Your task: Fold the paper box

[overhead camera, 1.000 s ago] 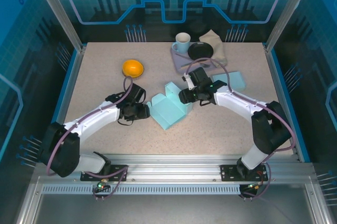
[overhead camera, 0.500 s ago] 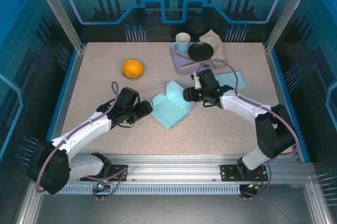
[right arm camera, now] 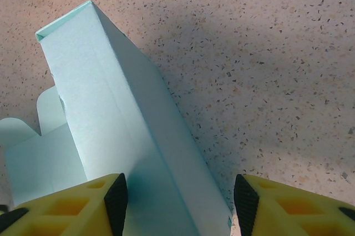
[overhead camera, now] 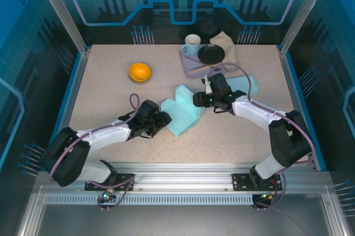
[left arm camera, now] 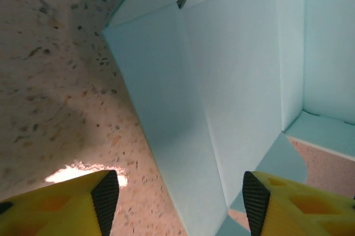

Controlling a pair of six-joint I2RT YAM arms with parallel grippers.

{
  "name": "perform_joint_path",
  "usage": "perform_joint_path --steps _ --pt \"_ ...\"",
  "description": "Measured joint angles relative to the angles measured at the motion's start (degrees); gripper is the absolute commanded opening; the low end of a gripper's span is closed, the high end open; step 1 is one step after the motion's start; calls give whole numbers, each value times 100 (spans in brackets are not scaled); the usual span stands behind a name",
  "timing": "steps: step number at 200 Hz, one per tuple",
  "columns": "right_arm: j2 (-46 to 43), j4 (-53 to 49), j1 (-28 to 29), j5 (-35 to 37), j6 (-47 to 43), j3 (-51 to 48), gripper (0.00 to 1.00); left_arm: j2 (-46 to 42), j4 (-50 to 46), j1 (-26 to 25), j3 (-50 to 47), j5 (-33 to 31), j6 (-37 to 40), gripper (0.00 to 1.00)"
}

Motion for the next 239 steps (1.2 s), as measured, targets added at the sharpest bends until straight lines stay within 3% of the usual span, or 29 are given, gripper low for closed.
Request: perform_joint_path --steps 30,57,74,106,135,189,239 --pt "-22 87 -39 -39 2 -57 55 468 522 -31 -4 -109 -125 48" --pt "-39 184 -90 -109 22 -136 55 487 809 -42 9 -393 -20 12" --pt "-55 251 -164 -208 90 -177 56 487 734 -39 149 -529 181 3" --pt "-348 365 -446 -544 326 -455 57 487 -553 -44 1357 -780 1102 2" --pt "-761 -136 -678 -544 385 -463 58 487 -2063 -48 2616 -1189 2450 3" --pt "-1532 -1032 -850 -376 61 -37 58 608 -4566 -57 4081 -1893 4599 5" --pt "-2216 -1115 -885 -66 -514 -55 56 612 -5722 -629 4857 -3053 6452 12"
